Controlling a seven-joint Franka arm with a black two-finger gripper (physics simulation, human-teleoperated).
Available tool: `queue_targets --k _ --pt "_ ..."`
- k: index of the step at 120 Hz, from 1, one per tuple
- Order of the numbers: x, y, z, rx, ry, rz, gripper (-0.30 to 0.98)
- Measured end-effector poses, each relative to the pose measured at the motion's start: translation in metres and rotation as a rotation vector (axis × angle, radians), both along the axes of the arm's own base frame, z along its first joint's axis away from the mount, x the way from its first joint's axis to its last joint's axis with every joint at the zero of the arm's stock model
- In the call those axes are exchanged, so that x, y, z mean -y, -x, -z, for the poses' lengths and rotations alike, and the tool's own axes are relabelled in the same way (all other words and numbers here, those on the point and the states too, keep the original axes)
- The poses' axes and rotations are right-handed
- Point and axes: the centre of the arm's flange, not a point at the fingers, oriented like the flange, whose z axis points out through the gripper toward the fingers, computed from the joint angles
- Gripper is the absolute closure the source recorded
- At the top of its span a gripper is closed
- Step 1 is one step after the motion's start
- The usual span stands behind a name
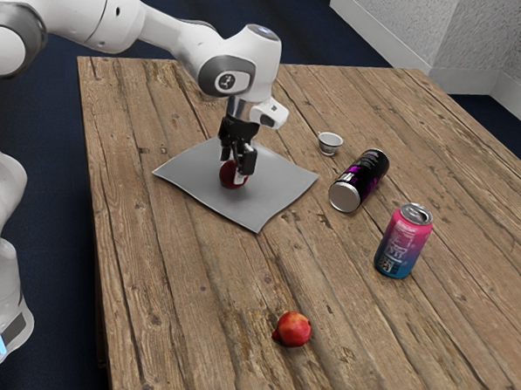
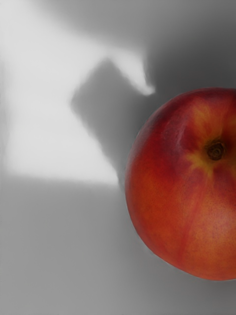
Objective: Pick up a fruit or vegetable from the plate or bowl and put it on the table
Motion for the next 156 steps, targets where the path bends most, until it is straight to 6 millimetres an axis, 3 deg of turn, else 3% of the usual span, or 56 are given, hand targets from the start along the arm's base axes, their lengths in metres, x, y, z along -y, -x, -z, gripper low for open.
queue_targets --k 135,156 --pt "-0.025 -0.017 0.038 -0.002 0.009 -0.087 0.03" --pt "-0.018 -0.020 0.038 0.003 0.011 -0.077 0.13"
